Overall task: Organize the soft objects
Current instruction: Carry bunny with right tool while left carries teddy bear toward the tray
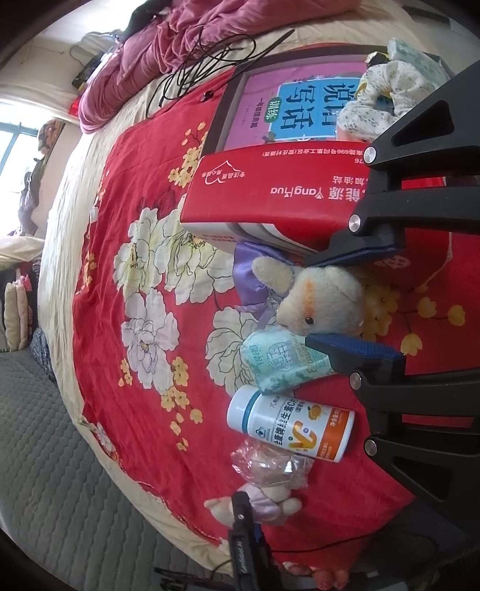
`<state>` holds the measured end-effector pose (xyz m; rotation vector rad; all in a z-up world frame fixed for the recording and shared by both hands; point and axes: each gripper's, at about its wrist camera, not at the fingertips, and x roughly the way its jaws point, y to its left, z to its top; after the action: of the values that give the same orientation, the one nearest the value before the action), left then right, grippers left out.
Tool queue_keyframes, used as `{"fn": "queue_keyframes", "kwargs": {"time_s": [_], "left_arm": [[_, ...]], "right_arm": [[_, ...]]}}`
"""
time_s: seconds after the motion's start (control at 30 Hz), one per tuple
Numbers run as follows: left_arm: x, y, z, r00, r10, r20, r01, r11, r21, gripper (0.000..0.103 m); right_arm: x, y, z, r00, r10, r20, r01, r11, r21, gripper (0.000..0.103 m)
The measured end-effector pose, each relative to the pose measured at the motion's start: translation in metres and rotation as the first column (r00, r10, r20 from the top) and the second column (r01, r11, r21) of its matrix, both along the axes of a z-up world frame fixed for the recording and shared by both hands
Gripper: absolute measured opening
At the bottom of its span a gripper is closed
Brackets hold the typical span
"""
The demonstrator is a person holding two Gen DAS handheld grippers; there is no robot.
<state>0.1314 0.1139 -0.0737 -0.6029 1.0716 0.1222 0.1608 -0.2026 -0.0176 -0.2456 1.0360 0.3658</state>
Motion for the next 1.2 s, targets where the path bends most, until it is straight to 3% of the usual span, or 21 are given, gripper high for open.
{"fn": "queue_keyframes", "kwargs": {"time_s": [0.27, 0.57, 0.87, 1.2], "left_arm": [[-0.025, -0.003, 0.032, 0.998, -0.032, 0.055, 0.029, 0.998, 0.049, 0.038], [-0.037, -0.034, 0.064, 0.989, -0.114, 0.097, 0.104, 0.989, 0.103, 0.038], [-0.045, -0.074, 0.092, 0.97, -0.212, 0.116, 0.184, 0.959, 0.216, 0.038], [-0.056, -0.117, 0.119, 0.945, -0.293, 0.142, 0.249, 0.931, 0.269, 0.038]], "right_arm": [[-0.012, 0.002, 0.008, 1.0, 0.011, -0.006, -0.011, 0.998, 0.056, 0.036], [-0.026, 0.008, 0.021, 0.999, 0.034, 0.012, -0.035, 0.995, 0.092, 0.036], [-0.036, -0.001, 0.037, 0.999, 0.024, 0.045, -0.03, 0.992, 0.126, 0.036], [-0.048, -0.024, 0.056, 0.996, -0.008, 0.085, -0.007, 0.986, 0.169, 0.036]]}}
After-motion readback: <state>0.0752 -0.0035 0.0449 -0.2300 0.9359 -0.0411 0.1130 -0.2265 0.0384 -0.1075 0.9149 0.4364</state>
